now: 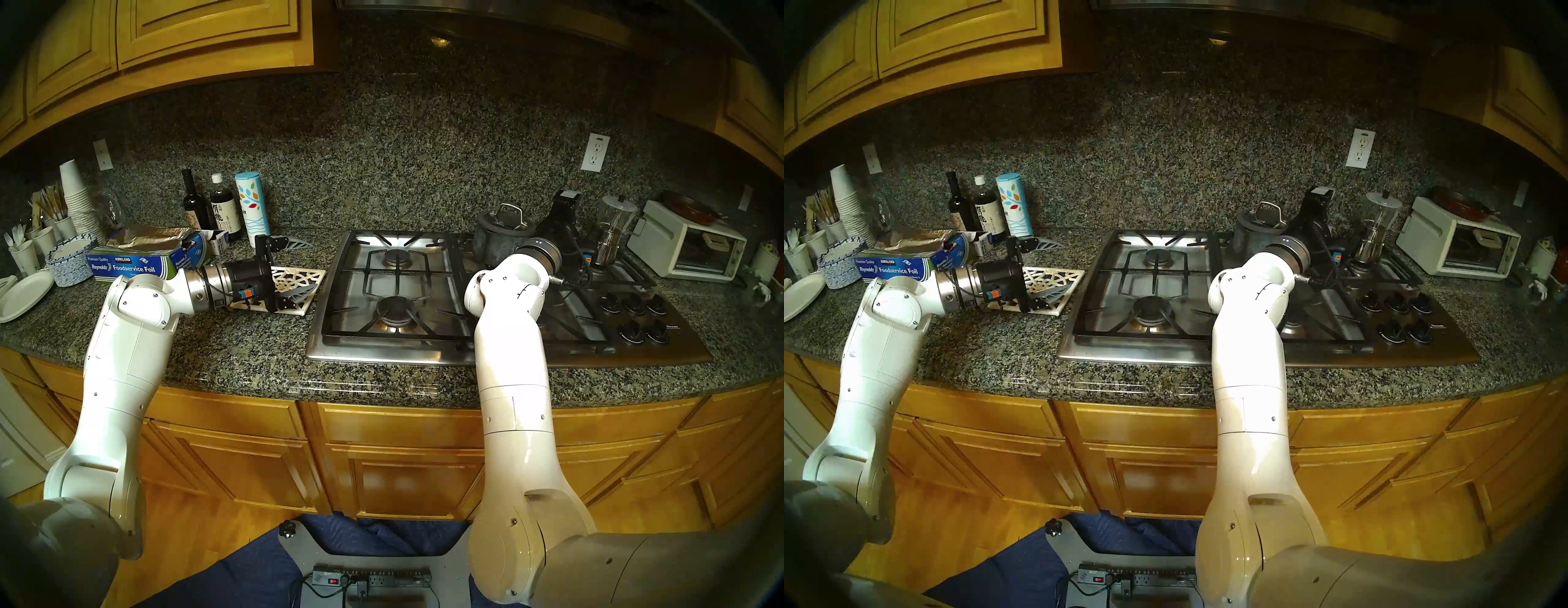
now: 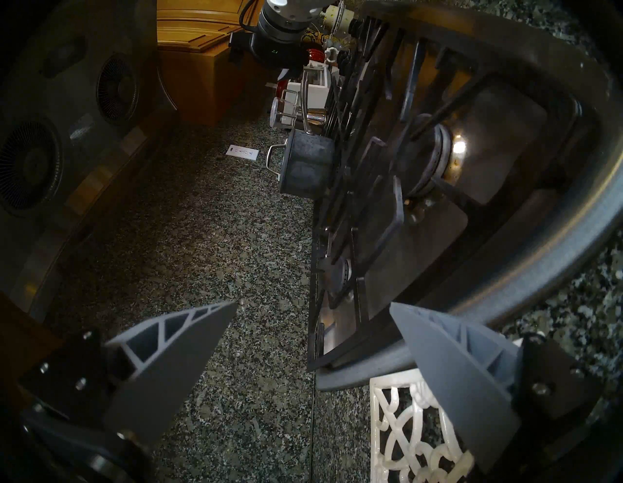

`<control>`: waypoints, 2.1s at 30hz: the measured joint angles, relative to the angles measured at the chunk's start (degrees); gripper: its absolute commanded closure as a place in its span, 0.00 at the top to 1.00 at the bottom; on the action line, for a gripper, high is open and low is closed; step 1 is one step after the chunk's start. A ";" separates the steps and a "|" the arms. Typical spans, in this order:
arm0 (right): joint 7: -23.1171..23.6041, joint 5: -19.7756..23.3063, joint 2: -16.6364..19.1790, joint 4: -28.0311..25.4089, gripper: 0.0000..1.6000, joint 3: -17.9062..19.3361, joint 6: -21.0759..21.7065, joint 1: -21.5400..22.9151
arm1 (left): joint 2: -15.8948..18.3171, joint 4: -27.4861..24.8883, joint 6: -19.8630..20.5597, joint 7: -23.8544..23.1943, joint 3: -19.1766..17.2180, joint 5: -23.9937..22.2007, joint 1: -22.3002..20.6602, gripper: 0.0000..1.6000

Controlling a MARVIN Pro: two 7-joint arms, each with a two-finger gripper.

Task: Pick up the pot, put it on the stove, take off the pot lid

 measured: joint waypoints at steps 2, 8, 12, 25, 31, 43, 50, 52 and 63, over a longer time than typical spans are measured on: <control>0.18 0.50 0.07 0.61 1.00 0.09 -0.29 0.29 | 0.00 0.00 0.00 0.00 0.00 0.00 0.00 1.00; 0.96 2.47 0.17 2.70 1.00 0.10 -1.49 1.21 | 0.00 0.00 0.00 0.00 0.00 0.00 0.00 1.00; 1.38 3.50 0.18 3.58 1.00 0.01 -2.10 1.60 | 0.00 0.00 0.00 0.00 0.00 0.00 0.00 1.00; 3.25 7.11 0.01 7.09 1.00 -0.37 -4.36 2.39 | 0.00 0.00 0.00 0.00 0.00 0.00 0.00 1.00; 4.38 8.79 0.35 9.55 1.00 -0.34 -5.18 2.90 | 0.00 0.00 0.00 0.00 0.00 0.00 0.00 1.00; 6.24 11.83 2.03 14.79 1.00 -0.12 -5.80 4.81 | 0.00 0.00 0.00 0.00 0.00 0.01 0.00 1.00; 7.43 13.63 3.22 17.12 1.00 0.08 -5.96 6.06 | 0.00 0.00 0.00 0.00 0.00 0.02 0.00 1.00; 7.79 14.15 3.53 17.61 1.00 0.09 -6.06 6.42 | 0.00 0.00 0.00 0.00 0.00 0.02 0.00 1.00; 9.24 15.98 4.86 20.20 1.00 0.09 -5.87 8.11 | -0.01 0.00 0.00 0.00 0.00 0.02 0.00 1.00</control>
